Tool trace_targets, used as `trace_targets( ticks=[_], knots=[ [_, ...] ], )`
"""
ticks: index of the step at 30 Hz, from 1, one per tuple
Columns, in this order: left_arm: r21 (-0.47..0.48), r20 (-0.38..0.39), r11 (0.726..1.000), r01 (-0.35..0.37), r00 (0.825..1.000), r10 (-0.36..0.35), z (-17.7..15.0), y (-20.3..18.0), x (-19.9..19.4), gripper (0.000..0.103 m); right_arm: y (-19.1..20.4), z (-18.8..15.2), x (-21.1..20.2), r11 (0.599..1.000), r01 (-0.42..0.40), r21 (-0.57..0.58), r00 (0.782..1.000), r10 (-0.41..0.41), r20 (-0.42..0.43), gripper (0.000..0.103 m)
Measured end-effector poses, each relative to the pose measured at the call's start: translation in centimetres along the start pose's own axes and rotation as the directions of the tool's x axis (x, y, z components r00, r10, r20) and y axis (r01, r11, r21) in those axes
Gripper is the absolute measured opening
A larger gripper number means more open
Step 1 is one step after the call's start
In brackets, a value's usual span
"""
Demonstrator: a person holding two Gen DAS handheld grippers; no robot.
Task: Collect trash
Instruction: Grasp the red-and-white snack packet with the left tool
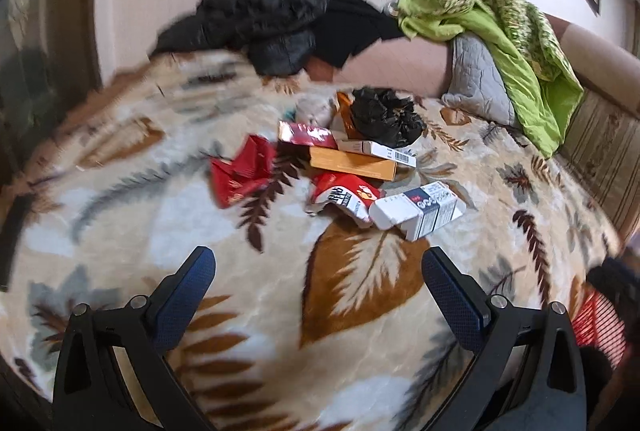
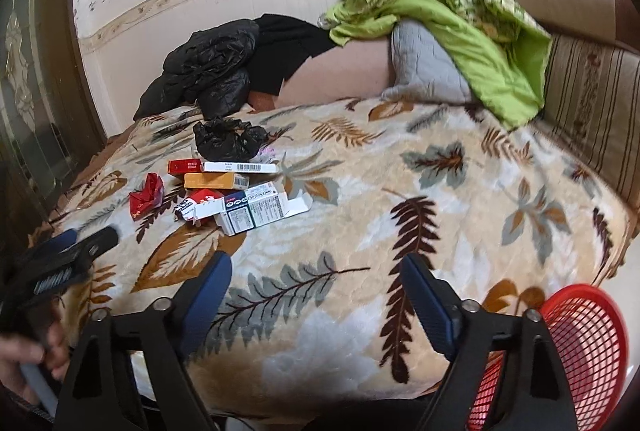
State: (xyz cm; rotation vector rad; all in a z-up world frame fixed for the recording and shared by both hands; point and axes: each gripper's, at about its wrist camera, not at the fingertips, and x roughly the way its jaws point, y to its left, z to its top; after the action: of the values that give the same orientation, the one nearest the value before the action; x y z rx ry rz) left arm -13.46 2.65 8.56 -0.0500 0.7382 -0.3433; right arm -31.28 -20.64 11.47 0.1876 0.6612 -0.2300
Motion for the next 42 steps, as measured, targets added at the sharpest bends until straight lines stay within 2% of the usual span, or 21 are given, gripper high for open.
trace_targets(
  ticks=[3,5,9,13,16,17,18,20,22,24,27,29,31,32,33,34,35,36,38,39,42],
  knots=[
    [-0.097,-0.077,0.995,0.021,0.997,-0.029,1.9,1.1,3.4,0.085,-0.1,0.0,0.0,1.000,-0.003,0.006,1.000,0.003,-0.003,0.086],
    [-0.174,-0.139,0.983,0.061,0.987,-0.086,2.8,1.8,5.9,0.078,-0.3,0.2,0.1,1.000,-0.005,0.009,1.000,0.005,-0.004,0.086],
    [-0.360,-0.236,0.922,0.142,0.942,-0.238,2.9,2.5,10.6,0.058,-0.9,0.4,0.5,0.999,-0.018,0.032,1.000,0.019,-0.013,0.086],
    [-0.461,-0.215,0.869,0.181,0.927,-0.307,3.1,2.6,13.0,0.054,-1.0,0.5,0.8,0.998,-0.037,0.043,0.999,0.037,-0.019,0.086],
    [-0.520,-0.177,0.819,0.243,0.907,-0.381,3.6,2.5,14.5,0.039,-0.6,0.7,1.0,0.998,-0.045,0.037,0.999,0.046,-0.025,0.086],
    [-0.523,-0.175,0.814,0.252,0.903,-0.392,3.7,2.4,15.0,0.026,-0.5,0.7,1.2,0.998,-0.046,0.033,0.998,0.047,-0.029,0.086],
    [-0.519,-0.179,0.814,0.260,0.898,-0.401,3.7,2.2,15.4,0.012,-0.4,0.7,1.2,0.999,-0.046,0.030,0.998,0.047,-0.031,0.086],
    [-0.511,-0.181,0.814,0.276,0.891,-0.416,3.6,1.9,15.6,0.012,-0.1,0.8,1.4,0.999,-0.044,0.021,0.998,0.045,-0.039,0.086],
    [-0.494,-0.165,0.820,0.290,0.894,-0.416,3.8,1.8,14.9,0.010,0.0,0.8,1.7,0.999,-0.045,0.024,0.998,0.046,-0.047,0.086],
    [-0.455,-0.147,0.840,0.294,0.906,-0.396,4.0,1.7,13.5,0.010,0.0,1.1,2.3,0.997,-0.062,0.042,0.995,0.065,-0.073,0.086],
    [-0.368,-0.128,0.880,0.301,0.921,-0.368,4.2,1.7,11.1,0.010,0.2,2.1,4.3,0.986,-0.146,0.087,0.979,0.156,-0.129,0.086],
    [-0.282,-0.103,0.920,0.274,0.944,-0.313,4.2,1.6,9.0,0.010,0.4,3.2,6.1,0.973,-0.200,0.115,0.965,0.216,-0.147,0.086],
    [-0.224,-0.067,0.942,0.249,0.961,-0.270,4.3,1.6,7.5,0.010,0.9,4.5,8.2,0.963,-0.238,0.124,0.953,0.256,-0.161,0.086],
    [-0.192,-0.038,0.952,0.239,0.967,-0.251,4.5,1.6,6.6,0.010,1.1,5.3,10.0,0.962,-0.243,0.127,0.947,0.263,-0.184,0.081],
    [-0.172,-0.023,0.956,0.236,0.970,-0.244,4.7,1.7,6.2,0.010,1.0,6.0,12.2,0.958,-0.242,0.154,0.937,0.272,-0.220,0.067],
    [-0.149,-0.003,0.962,0.230,0.973,-0.233,4.7,1.8,5.7,0.010,0.9,6.4,13.9,0.951,-0.245,0.187,0.924,0.287,-0.251,0.062],
    [-0.125,0.018,0.969,0.215,0.977,-0.214,4.8,1.8,5.2,0.010,0.4,6.8,15.8,0.942,-0.246,0.228,0.910,0.306,-0.280,0.050],
    [-0.110,0.027,0.972,0.206,0.978,-0.204,4.8,1.9,5.0,0.010,0.0,7.1,17.9,0.938,-0.227,0.261,0.908,0.301,-0.292,0.040],
    [-0.078,0.042,0.980,0.183,0.983,-0.180,4.9,2.0,4.7,0.010,-0.5,7.4,20.8,0.945,-0.190,0.266,0.904,0.274,-0.327,0.040],
    [-0.068,0.046,0.983,0.169,0.985,-0.166,4.9,2.2,4.7,0.010,-0.9,7.4,22.4,0.940,-0.188,0.284,0.896,0.283,-0.342,0.038],
    [-0.069,0.043,0.985,0.158,0.987,-0.155,5.1,3.0,4.9,0.010,-1.6,7.2,22.7,0.904,-0.227,0.364,0.878,0.351,-0.326,0.039]
  ],
)
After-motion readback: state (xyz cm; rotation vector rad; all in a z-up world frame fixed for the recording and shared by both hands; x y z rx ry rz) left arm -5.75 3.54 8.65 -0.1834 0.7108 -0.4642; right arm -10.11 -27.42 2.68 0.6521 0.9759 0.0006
